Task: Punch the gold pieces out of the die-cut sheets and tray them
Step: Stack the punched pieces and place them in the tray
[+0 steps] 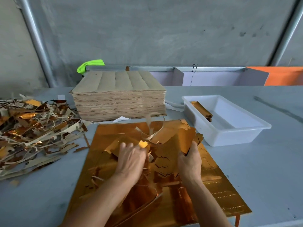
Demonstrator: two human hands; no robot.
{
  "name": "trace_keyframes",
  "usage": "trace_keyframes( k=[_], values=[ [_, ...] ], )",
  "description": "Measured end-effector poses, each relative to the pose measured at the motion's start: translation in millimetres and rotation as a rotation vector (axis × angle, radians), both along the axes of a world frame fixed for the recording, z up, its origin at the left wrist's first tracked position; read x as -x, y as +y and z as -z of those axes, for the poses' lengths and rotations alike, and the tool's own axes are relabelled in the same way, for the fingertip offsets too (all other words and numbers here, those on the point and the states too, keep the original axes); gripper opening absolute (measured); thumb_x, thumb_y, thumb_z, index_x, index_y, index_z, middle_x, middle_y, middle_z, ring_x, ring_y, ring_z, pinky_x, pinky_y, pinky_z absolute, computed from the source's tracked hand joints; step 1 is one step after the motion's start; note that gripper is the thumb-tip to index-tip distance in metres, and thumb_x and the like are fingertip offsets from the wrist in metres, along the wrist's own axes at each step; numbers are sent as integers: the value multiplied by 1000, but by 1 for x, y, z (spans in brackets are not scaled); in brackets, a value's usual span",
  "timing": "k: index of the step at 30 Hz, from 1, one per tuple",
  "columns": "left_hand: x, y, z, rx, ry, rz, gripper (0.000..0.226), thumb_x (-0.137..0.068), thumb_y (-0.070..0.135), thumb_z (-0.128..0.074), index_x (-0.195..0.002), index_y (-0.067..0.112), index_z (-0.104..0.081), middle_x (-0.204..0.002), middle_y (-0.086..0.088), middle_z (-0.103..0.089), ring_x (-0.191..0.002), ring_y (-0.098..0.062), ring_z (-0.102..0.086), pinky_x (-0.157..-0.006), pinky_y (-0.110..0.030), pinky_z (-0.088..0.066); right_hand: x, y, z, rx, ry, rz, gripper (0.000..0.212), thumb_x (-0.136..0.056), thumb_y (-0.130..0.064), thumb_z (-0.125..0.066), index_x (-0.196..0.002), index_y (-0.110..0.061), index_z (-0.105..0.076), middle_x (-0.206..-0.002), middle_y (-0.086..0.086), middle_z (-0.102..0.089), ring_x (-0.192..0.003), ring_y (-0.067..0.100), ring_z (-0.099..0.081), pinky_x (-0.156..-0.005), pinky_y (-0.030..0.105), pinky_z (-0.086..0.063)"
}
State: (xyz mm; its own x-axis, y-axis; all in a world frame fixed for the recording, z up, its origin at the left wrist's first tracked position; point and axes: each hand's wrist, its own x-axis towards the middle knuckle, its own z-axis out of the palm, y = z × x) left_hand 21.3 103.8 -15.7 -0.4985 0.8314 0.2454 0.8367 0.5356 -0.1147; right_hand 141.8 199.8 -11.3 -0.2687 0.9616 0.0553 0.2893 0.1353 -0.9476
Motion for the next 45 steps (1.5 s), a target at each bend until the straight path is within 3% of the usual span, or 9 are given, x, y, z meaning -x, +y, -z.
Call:
trace_keyframes(
  k=[7, 9, 12, 16, 20, 24, 32, 38, 45],
  values=[
    [28, -5, -9, 51, -111, -315, 19, -95, 20, -54, -76, 20, -52, -71, 5, -50, -73, -13, -49, -80, -31, -33, -24, 18, -7, 42, 55, 153, 69, -96, 4, -44, -150, -28, -15, -137, 11, -45, -109, 28, -51, -88, 50, -51],
    [28, 0, -14, 131, -134, -337, 6, -93, 21, -55, -94, 18, -61, -96, -1, -58, -92, -17, -51, -87, -34, -33, -28, 23, -6, 40, 57, 186, 73, -93, 9, -44, -150, -27, -15, -139, 15, -45, -101, 25, -52, -77, 43, -53],
    [23, 9, -20, 128, -123, -290, 48, -86, 26, -63, -131, 25, -47, -136, -9, -38, -124, -27, -34, -101, -43, -29, -33, 30, -3, 7, 34, 205, 78, -91, 12, -44, -151, -27, -13, -140, 15, -44, -85, 16, -53, -58, 28, -51],
    [7, 28, -18, -200, -172, 187, 47, -90, 7, -53, -135, 19, -47, -141, -3, -40, -124, -17, -40, -103, -33, -36, -35, 34, 0, 2, -20, 167, 82, -91, 13, -42, -152, -29, -6, -145, 16, -38, -96, 22, -54, -69, 38, -55],
    [8, 53, -4, 3, -219, 270, 38, -95, 27, -52, -132, 17, -50, -139, -4, -42, -123, -20, -43, -97, -34, -45, -34, 35, 1, -49, -92, 49, 68, -91, 14, -39, -148, -23, -27, -148, 13, -37, -114, 26, -51, -76, 30, -50],
    [19, 70, 5, 150, -106, 218, 40, -97, 42, -44, -128, 16, -50, -131, -9, -50, -120, -25, -47, -93, -35, -43, -33, 35, 8, -40, -159, 24, 49, -92, 12, -40, -135, -8, -49, -138, 13, -50, -125, 25, -48, -94, 31, -45],
    [9, 67, -4, -48, 25, 224, 28, -97, 0, -40, -124, 3, -48, -109, -12, -63, -95, -21, -64, -77, -26, -51, -16, 40, 11, -68, -144, 43, 34, -97, -1, -42, -127, -4, -57, -129, 13, -55, -116, 26, -54, -94, 33, -47],
    [-30, 51, -11, -159, 241, 438, 19, -61, 5, -77, -78, 11, -69, -62, -5, -64, -51, -17, -60, -44, -24, -47, 7, 23, -5, -47, 140, -32, 49, -94, -45, -50, -58, -11, -47, -54, -4, -45, -51, 7, -40, -50, 20, -34],
    [-9, 43, -12, -142, 150, 264, 59, -88, 28, -62, -139, 9, -40, -135, -16, -50, -120, -29, -49, -104, -47, -37, 0, 30, -1, -35, -24, -9, 23, -94, -8, -49, -72, -6, -56, -70, 8, -56, -63, 23, -55, -54, 31, -45]
  ],
)
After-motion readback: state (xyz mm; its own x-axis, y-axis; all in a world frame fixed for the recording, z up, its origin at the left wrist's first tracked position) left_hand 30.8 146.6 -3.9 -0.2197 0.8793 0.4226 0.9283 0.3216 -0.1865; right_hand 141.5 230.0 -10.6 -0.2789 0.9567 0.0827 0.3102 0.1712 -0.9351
